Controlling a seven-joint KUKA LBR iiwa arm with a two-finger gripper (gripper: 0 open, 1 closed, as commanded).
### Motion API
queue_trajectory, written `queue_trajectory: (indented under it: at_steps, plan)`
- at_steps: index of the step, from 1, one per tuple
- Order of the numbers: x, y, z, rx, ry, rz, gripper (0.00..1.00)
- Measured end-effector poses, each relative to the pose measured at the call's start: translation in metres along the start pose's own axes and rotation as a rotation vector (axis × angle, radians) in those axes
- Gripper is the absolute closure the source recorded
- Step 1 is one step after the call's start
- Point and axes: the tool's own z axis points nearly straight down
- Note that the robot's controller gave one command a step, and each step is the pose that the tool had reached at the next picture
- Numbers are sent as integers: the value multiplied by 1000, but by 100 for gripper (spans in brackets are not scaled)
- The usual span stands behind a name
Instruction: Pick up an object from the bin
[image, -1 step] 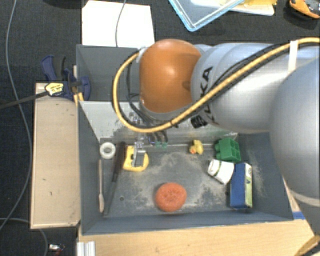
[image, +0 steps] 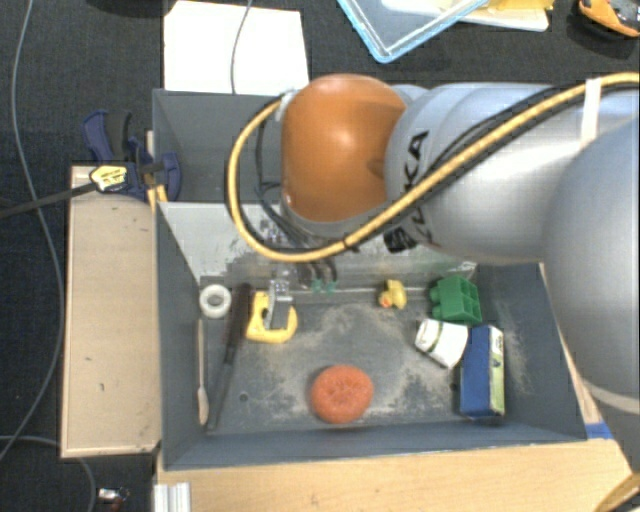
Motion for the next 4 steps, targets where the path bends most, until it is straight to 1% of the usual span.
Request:
queue_trajectory:
  at_steps: [1, 2, 3, 4]
  plan:
    - [12, -96, 1, 1, 0, 188, 100]
    - [12, -96, 1, 0, 0, 189, 100]
    - [46, -91, 34, -1, -8, 72, 100]
    - [68, -150, 55, -2, -2, 17, 100]
